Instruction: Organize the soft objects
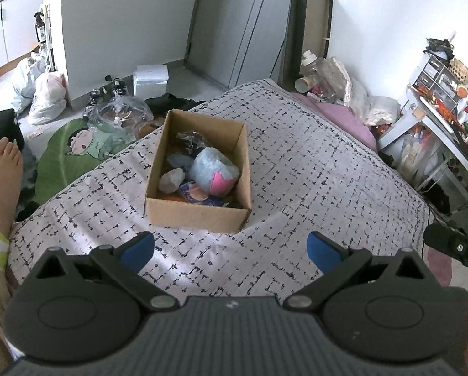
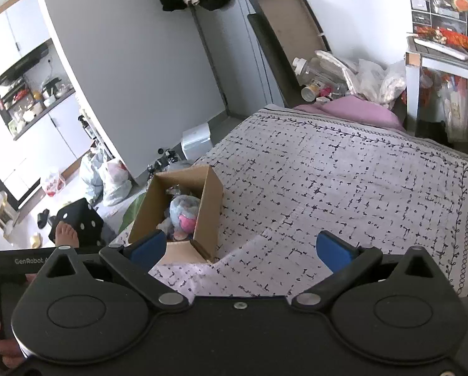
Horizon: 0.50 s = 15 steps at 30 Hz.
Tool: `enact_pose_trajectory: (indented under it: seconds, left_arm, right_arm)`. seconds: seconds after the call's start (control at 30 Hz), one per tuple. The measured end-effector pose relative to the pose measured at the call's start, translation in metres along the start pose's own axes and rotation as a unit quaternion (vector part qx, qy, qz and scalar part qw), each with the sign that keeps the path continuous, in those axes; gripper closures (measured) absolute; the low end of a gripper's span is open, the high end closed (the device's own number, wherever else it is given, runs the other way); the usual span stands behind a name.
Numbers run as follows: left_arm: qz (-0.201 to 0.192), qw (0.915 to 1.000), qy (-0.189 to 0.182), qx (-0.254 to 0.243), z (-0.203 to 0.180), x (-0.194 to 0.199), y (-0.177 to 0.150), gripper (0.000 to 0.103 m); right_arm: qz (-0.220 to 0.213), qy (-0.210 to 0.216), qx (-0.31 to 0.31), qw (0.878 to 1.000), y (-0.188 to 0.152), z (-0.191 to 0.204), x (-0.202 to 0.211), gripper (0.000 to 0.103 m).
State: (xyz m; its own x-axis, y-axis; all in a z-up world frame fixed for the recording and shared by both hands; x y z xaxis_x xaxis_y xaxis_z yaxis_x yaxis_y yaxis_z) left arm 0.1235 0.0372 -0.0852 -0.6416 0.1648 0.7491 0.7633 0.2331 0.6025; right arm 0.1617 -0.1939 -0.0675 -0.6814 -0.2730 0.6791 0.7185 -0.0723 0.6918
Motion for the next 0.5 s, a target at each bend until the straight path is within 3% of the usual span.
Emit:
enact_pose_trajectory:
  seconds: [0.5]
  left_arm:
    - [-0.022,0.9995,0.016,-0.014,0.003,0.017,-0.01,0.0]
  right_arm:
    - [0.005,-0.004,0.012,1.0,-0.001,-0.005,0.016,0.0]
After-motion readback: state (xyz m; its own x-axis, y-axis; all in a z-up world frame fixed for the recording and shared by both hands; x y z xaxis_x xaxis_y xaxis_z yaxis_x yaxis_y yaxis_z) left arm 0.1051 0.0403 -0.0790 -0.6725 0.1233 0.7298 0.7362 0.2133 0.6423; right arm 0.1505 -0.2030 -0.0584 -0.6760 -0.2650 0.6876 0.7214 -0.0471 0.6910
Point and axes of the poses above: each gripper's, at about its wrist camera, not at the fingertips, and x roughly against the way its jaws point, z to its left, y to its top, the point moved 10 cm from there along -x, roughly the way its jaws point, and after that the axes turned 4 degrees about -y, right-handed, at the moved point
